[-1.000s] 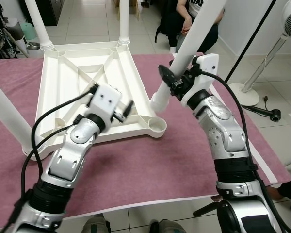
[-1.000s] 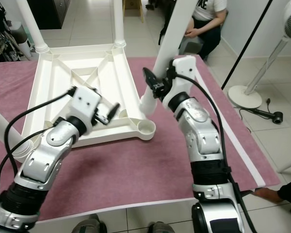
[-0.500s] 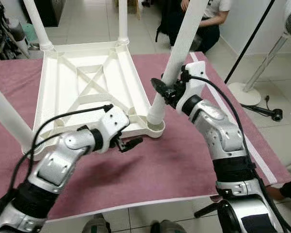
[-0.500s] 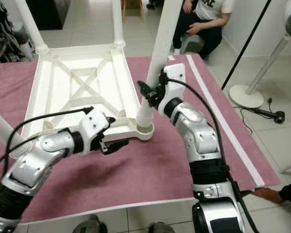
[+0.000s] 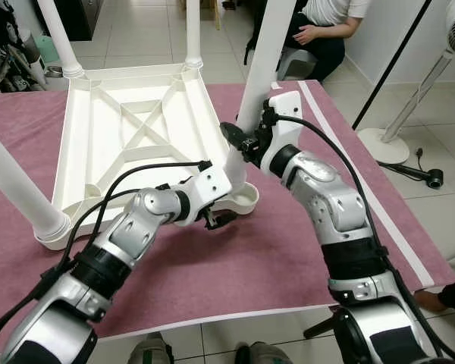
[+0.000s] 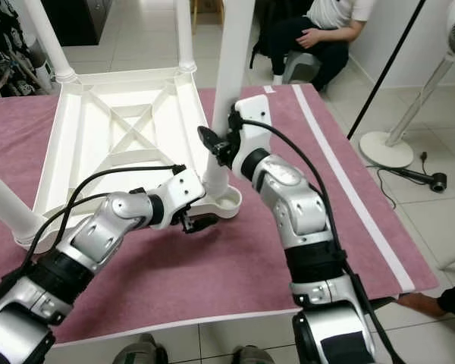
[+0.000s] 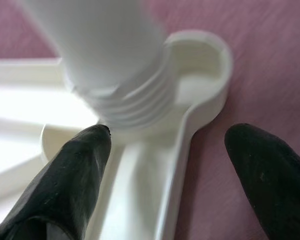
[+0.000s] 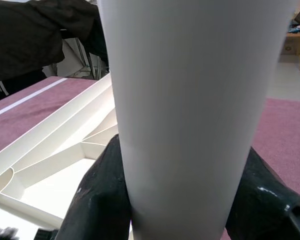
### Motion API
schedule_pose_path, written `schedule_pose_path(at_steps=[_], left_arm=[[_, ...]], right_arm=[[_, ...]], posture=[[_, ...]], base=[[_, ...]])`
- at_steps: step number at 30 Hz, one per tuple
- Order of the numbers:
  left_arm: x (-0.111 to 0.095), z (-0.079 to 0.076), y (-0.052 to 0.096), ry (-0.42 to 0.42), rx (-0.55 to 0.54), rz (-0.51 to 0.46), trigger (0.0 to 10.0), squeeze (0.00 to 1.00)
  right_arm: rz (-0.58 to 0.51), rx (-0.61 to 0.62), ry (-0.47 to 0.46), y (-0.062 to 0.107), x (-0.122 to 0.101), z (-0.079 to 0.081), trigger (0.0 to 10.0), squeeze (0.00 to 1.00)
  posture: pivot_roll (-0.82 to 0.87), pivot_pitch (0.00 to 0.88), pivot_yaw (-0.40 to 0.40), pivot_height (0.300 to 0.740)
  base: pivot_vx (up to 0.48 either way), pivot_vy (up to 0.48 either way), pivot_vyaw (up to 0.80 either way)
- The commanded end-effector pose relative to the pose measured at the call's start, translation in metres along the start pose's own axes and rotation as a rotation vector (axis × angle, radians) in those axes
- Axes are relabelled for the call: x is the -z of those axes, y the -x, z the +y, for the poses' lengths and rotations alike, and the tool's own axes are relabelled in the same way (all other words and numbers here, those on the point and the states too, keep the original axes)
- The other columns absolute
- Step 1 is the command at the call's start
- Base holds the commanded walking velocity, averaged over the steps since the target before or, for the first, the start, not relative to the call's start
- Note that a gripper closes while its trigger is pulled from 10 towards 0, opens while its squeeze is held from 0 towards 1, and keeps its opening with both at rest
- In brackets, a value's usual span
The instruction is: Building children table
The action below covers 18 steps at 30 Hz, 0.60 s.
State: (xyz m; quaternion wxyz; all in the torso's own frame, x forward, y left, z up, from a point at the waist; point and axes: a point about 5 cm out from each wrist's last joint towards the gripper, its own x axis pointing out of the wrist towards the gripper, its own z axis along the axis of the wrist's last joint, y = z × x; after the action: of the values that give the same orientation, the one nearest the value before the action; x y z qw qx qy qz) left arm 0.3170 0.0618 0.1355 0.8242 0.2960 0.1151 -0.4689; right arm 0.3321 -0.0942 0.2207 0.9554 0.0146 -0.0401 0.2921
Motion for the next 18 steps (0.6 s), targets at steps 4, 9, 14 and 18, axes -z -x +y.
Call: schedule_pose_path(at_steps=[4, 9, 14, 18], left_arm=[[0.010, 0.009, 0.000, -0.047, -0.045, 0.046, 9.1, 0.00], [0.030, 0.012, 0.011, -0.095, 0.080, 0.102, 7.0, 0.00], [0.037, 0.010, 0.016, -0.070, 0.131, 0.110, 4.8, 0.00], [0.042, 0.004, 0.013, -0.053, 0.158, 0.117, 1.5, 0.00]], right_arm=[[-0.008, 0.004, -0.005, 0.003, -0.002, 0.001, 10.0, 0.00], [-0.025, 0.036, 0.021, 0.011, -0.011, -0.009, 10.0, 0.00], [-0.028, 0.067, 0.040, 0.017, -0.014, -0.018, 10.0, 0.00], [-0.029, 0.098, 0.048, 0.019, -0.016, -0.026, 10.0, 0.00]], posture=[[0.04, 0.000, 0.022, 0.740], [0.04, 0.000, 0.034, 0.740], [0.04, 0.000, 0.037, 0.740], [0.03, 0.000, 0.040, 0.740]], base=[[0.000, 0.000, 0.00], [0.000, 0.000, 0.00], [0.000, 0.000, 0.00], [0.000, 0.000, 0.00]])
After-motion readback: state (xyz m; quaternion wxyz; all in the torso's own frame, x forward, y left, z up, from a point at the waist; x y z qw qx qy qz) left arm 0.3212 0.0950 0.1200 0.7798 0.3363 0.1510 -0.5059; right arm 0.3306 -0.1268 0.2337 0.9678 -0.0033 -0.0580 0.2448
